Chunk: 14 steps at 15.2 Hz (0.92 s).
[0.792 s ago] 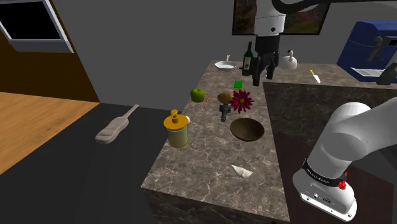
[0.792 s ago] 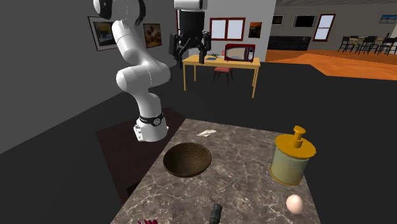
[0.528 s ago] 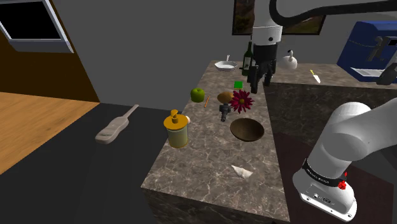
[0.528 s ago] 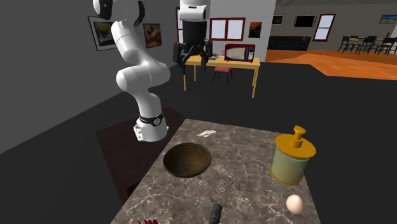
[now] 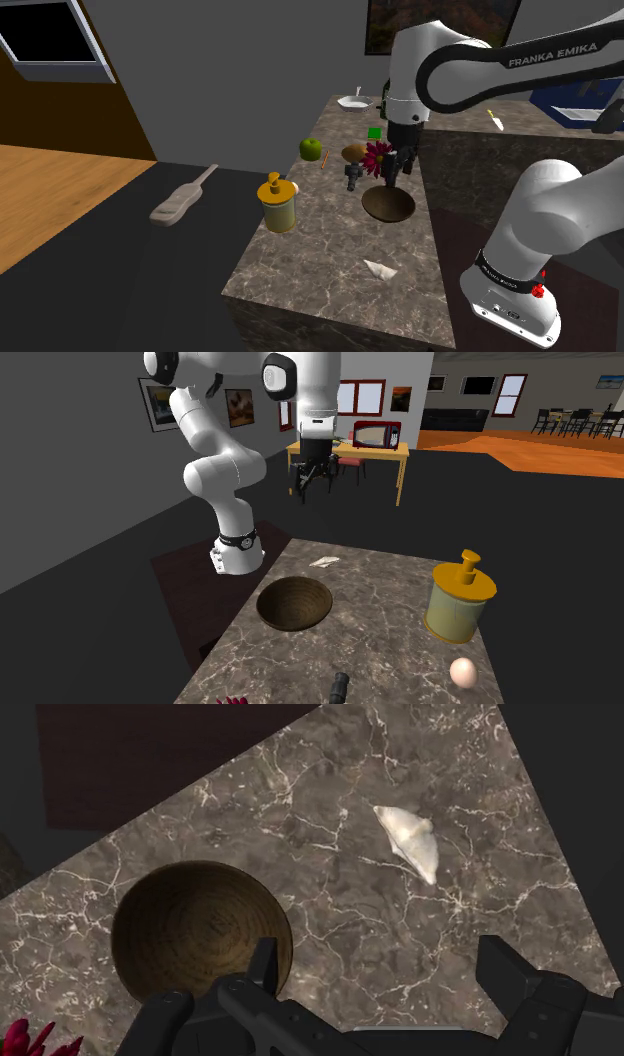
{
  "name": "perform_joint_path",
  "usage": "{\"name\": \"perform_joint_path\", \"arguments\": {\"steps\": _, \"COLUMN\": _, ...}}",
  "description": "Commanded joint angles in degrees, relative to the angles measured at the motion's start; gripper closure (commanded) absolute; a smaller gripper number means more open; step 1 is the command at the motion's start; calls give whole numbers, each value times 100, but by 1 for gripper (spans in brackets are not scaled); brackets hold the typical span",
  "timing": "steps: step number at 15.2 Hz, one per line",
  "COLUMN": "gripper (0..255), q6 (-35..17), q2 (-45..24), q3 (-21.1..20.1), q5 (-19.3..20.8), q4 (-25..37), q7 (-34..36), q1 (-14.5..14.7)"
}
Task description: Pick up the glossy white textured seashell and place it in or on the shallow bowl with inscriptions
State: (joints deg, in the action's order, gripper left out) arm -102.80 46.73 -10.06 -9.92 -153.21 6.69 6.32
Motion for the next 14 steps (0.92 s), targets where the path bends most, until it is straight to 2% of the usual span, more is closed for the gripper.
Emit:
{"name": "perform_joint_path", "arguments": {"steps": 1, "gripper": 0, "q6": -415, "q2": 24, "q3": -113, "q5": -96, "q4": -374, "q7": -47, "q1": 120}}
{"name": "perform_joint_path", "arguments": {"steps": 8, "gripper": 0, "q6": -2098, "q2": -487, "q3": -675, "q5": -574, "q4": -1361, "q7": -85, "q1": 643}}
{"name": "perform_joint_path", "arguments": {"steps": 14, "gripper": 0, "q6": -3944, "q2": -1698, "q3": -1231, "q5": -994, "q4": -1846, "q7": -89, "q1": 1061}}
